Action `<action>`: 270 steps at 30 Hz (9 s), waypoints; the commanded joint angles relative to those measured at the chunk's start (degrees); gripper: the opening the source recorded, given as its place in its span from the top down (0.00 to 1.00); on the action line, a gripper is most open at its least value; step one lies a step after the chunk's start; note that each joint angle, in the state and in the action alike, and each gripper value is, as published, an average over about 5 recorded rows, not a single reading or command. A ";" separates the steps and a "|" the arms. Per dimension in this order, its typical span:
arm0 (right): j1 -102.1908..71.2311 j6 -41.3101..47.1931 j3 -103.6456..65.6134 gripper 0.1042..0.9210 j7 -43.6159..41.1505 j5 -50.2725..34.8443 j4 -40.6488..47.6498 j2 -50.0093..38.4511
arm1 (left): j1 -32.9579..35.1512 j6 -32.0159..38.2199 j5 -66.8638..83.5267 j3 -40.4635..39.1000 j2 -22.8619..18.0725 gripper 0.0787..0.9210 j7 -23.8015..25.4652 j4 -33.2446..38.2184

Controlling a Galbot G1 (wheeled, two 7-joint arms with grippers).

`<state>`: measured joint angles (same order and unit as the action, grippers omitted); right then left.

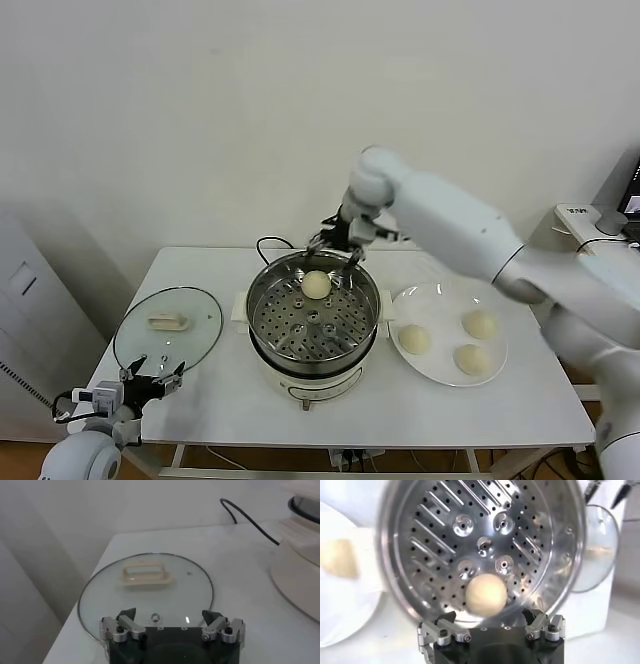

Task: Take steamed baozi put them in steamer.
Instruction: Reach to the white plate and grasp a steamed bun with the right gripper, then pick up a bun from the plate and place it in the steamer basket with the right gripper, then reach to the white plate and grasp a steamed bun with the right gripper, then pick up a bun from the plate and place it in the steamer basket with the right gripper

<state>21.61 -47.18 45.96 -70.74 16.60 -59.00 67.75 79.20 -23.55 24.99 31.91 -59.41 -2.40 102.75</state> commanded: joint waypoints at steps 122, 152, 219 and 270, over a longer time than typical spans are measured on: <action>21.32 70.46 33.50 0.49 20.71 -72.65 -20.92 -10.35 | -0.05 -0.60 0.03 -0.02 -1.04 0.12 -0.54 1.13; 5.77 77.49 31.17 0.49 32.61 -67.34 -11.85 3.71 | 0.28 -0.26 0.05 0.63 -1.33 0.12 -0.54 0.45; -10.64 49.47 13.88 0.12 -1.07 -18.91 -6.06 -30.55 | 0.55 -0.87 0.23 1.15 -1.07 0.12 -0.66 1.99; -15.14 48.48 6.23 0.56 -0.96 -13.58 -2.84 -27.60 | 1.05 -1.39 -1.06 0.95 -1.24 0.12 -0.90 2.56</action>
<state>2.05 1.07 50.04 -71.60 5.61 -59.17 41.48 80.23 -24.95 23.97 32.90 -60.77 -3.28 105.35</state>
